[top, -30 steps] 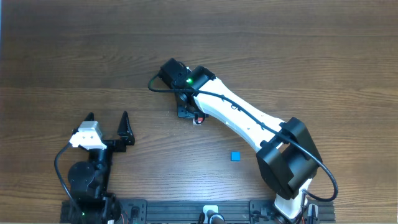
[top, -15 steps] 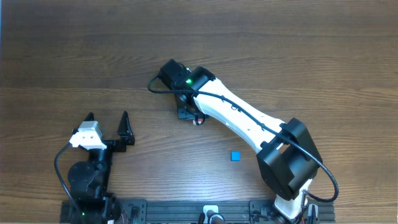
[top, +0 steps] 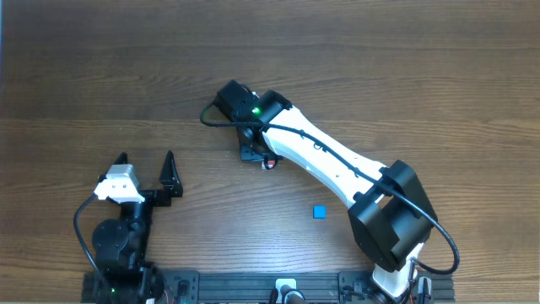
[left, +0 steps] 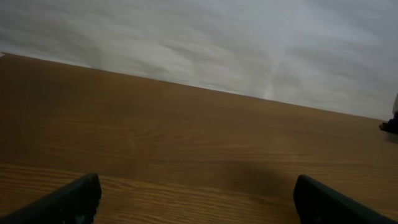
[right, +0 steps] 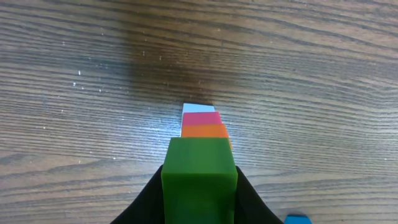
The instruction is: Stack Cubes
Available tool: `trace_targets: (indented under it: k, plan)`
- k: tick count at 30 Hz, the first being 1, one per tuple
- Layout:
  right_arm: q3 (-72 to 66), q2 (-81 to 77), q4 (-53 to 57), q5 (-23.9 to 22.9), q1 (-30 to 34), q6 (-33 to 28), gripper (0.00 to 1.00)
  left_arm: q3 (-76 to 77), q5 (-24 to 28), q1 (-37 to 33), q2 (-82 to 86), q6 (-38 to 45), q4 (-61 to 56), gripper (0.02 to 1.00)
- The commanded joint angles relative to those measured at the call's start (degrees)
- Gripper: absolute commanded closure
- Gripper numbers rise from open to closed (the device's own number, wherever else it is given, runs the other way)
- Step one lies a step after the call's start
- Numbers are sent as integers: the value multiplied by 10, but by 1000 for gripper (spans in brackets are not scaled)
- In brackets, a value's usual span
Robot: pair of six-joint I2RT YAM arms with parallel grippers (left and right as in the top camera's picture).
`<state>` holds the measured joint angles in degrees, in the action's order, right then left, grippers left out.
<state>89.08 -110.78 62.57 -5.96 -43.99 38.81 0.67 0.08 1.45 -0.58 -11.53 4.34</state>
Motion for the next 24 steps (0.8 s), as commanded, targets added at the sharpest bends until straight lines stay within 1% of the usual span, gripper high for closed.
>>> trace_targets:
  k: [1, 24]
  plan:
    - [-3, 12, -2, -2, -3, -1, 989, -3, 6, -3, 4, 8, 0, 18]
    - [-3, -9, -4, -1, -3, 0, 991, -3, 6, -3, 4, 8, 0, 18]
